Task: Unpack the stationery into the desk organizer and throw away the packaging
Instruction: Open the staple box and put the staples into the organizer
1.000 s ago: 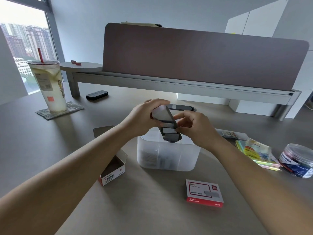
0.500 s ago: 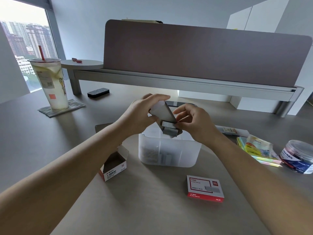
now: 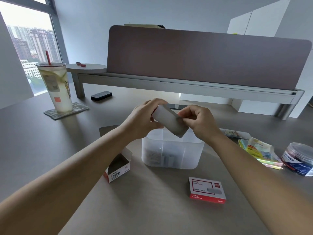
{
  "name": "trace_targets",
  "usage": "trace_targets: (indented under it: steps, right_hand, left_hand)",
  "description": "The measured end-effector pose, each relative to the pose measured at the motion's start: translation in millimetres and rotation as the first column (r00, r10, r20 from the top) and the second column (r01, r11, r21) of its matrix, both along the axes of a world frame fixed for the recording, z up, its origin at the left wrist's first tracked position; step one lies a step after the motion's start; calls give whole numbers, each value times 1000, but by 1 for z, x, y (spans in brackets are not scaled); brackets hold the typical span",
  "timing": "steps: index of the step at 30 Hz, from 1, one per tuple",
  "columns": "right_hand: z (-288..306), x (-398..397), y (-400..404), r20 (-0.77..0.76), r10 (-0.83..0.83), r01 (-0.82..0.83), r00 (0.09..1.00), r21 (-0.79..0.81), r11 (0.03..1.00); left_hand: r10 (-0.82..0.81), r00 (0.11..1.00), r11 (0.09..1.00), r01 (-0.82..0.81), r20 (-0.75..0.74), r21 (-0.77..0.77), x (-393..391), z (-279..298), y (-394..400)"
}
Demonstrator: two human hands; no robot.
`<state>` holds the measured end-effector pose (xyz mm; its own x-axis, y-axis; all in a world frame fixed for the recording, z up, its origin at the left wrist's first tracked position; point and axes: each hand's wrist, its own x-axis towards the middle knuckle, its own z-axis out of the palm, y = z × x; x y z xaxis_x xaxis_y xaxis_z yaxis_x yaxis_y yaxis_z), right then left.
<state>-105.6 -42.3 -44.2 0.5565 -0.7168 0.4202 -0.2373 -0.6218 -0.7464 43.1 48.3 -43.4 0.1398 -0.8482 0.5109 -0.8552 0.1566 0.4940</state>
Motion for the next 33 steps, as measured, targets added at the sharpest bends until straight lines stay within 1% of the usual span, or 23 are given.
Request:
trace_targets:
  steps: [2,6,9,11,14,17,19,21,23,25,26,29,33]
  right_hand:
    - [2,2,0,15,6,-6,1000,7,1000]
    - [6,2,5,43,15,-16,999,17,1000]
    - [7,-3,15,16,18,-18,1000,-17,1000]
    - [5,-11,24,-3,-7,6,1000,-49,999]
    - [0,-34,40,17,-62,63,998,-100,993]
    - [-9,-62,58,34,-108,112,994,-127,986]
    - [-22,-78,68,-6,-137,135,991,-130,982]
    - [-35,-87,74,-83,-134,125,988,-98,987]
    - [-51,-95,83,-208,-103,97,973,-39,995]
    - [-63,-100,87,-326,-85,94,942,14,995]
    - [-67,-101,89,-369,-74,82,926,7,997]
    - [-72,-100,93,-460,-79,47,884,-80,996]
    - [-70,-82,107,-461,-44,-26,886,-144,989]
  left_hand:
    - [23,999,1000,-23,-35,-19,1,0,1]
    - [40,998,998,-42,-49,-43,2,0,6]
    - [78,996,996,-80,-46,-44,-1,-3,14]
    - [116,988,991,-122,-98,-53,-4,-3,22]
    - [174,964,979,-191,-203,-70,-10,-5,42]
    - [214,944,969,-238,-250,-70,-21,-16,66]
    - [233,930,965,-258,-284,-51,-31,-26,82]
    - [268,918,960,-279,-293,2,-38,-37,94]
    - [315,903,949,-307,-291,74,-47,-50,107]
    - [360,889,933,-342,-283,113,-51,-62,115]
    - [379,885,925,-358,-272,125,-52,-67,120]
    - [428,872,903,-401,-237,155,-45,-73,132]
    - [477,853,877,-446,-213,177,-26,-78,151]
